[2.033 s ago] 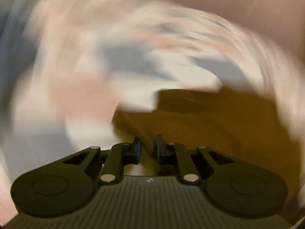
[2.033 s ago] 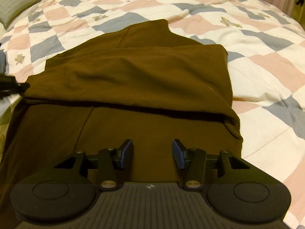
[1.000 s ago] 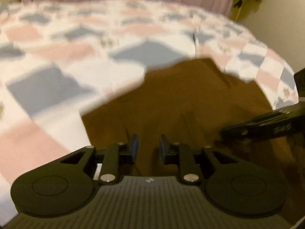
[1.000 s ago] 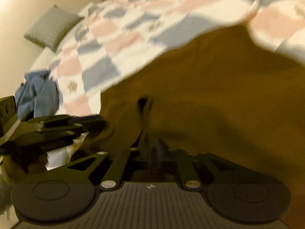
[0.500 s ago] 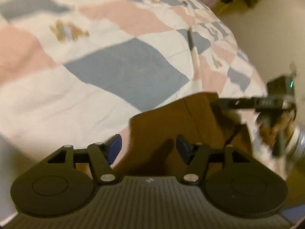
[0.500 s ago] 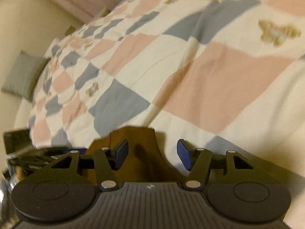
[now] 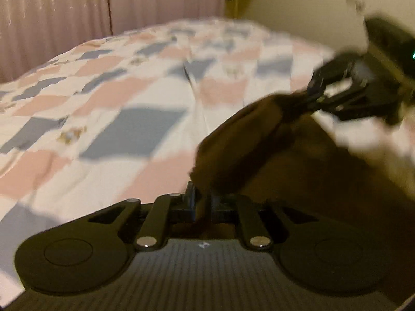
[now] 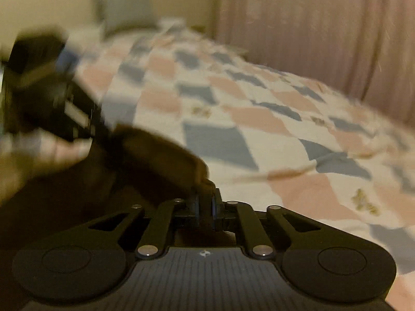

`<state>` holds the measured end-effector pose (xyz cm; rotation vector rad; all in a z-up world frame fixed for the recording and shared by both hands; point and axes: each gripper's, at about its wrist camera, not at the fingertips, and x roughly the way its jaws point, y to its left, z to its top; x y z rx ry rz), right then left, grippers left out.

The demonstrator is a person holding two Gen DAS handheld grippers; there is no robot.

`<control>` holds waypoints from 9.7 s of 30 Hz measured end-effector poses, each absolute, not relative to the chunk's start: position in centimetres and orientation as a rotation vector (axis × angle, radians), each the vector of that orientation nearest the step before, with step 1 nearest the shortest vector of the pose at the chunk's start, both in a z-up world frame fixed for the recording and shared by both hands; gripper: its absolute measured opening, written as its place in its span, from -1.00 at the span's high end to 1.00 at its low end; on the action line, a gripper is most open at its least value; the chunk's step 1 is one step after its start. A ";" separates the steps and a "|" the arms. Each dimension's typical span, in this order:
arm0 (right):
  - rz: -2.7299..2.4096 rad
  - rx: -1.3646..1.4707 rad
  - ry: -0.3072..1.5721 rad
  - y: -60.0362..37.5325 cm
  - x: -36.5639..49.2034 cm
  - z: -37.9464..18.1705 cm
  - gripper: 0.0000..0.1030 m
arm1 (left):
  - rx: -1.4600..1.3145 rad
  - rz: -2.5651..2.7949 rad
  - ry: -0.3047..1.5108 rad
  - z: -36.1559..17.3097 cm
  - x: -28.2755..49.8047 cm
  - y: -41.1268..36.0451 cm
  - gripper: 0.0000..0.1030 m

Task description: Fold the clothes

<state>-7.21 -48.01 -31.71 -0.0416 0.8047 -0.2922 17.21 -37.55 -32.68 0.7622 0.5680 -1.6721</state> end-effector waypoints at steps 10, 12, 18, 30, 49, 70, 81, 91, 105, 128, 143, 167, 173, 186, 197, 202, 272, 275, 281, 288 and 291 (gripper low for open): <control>-0.306 0.163 0.827 -48.2 -8.8 -29.8 0.43 | 0.752 -1.646 0.456 -29.8 14.9 -33.7 0.48; -0.346 0.224 0.753 -49.4 -7.9 -29.0 0.23 | 0.690 -1.619 0.456 -29.5 15.1 -35.1 0.42; -0.435 0.129 0.931 -50.8 -6.2 -35.2 0.14 | 0.884 -1.486 0.479 -36.6 13.9 -36.5 0.41; -0.562 0.740 0.745 -60.5 -13.9 -32.5 -0.15 | 0.362 -1.280 0.978 -32.1 27.3 -34.5 -0.19; -0.408 1.050 0.686 -63.8 -15.0 -35.8 0.70 | 0.198 -1.281 1.238 -36.1 30.1 -36.3 0.70; -0.549 -0.333 1.158 -26.6 -24.3 -31.6 -0.18 | 1.273 -1.338 0.300 -34.0 7.4 -10.5 0.39; -0.423 -0.735 1.178 -26.5 -19.8 -35.5 -0.13 | 1.510 -1.431 -0.213 -37.8 3.0 -13.7 0.08; -0.317 -0.983 1.233 -28.1 -23.4 -38.6 0.95 | 1.636 -1.432 -0.401 -39.6 3.7 -13.3 0.77; -0.413 -0.782 1.099 -28.0 -21.0 -38.2 0.13 | 1.610 -1.374 -0.425 -39.8 0.7 -12.7 -0.04; -0.345 -0.718 1.132 -13.6 -30.0 -32.2 0.81 | 1.587 -1.339 -0.249 -36.0 -6.5 2.5 0.79; -0.276 -0.702 1.242 -11.9 -30.4 -34.5 0.52 | 1.579 -1.341 -0.131 -37.1 -7.1 2.4 0.65; -0.851 0.290 0.952 -35.4 -21.4 -33.5 0.49 | 0.664 -1.053 0.712 -35.6 9.1 -15.8 0.56; -0.910 0.367 0.837 -31.9 -26.6 -28.3 0.38 | 0.565 -0.952 0.724 -30.5 10.0 -9.7 0.67; -0.817 0.271 1.131 -21.7 -30.0 -30.3 0.41 | 0.903 -1.158 0.733 -32.9 -0.3 -1.3 0.57; -0.664 0.256 1.068 -16.5 -24.8 -29.9 0.42 | 0.883 -1.191 0.731 -32.4 -2.4 -3.3 0.55; -0.726 0.313 1.175 -19.3 -28.6 -30.1 0.39 | 0.867 -1.041 0.797 -32.7 -0.6 -2.3 0.55; 0.816 -1.127 0.297 -32.4 -36.0 -33.2 -0.26 | 1.335 -0.672 0.161 -40.7 -34.9 -18.9 0.65; 0.736 -1.259 0.339 -36.2 -35.1 -34.6 -0.26 | 1.282 -0.650 0.195 -40.6 -34.6 -19.0 0.65; 0.705 -1.410 0.270 -40.2 -32.0 -38.2 -0.24 | 1.255 -0.634 0.213 -41.0 -33.8 -19.7 0.63; 0.874 -1.432 0.375 -38.7 -28.8 -37.8 0.86 | 1.148 -0.704 0.289 -38.9 -32.2 -18.9 0.71; 0.967 -1.313 0.557 -37.9 -25.0 -32.7 0.87 | 0.993 -0.762 0.374 -35.8 -30.0 -17.7 0.71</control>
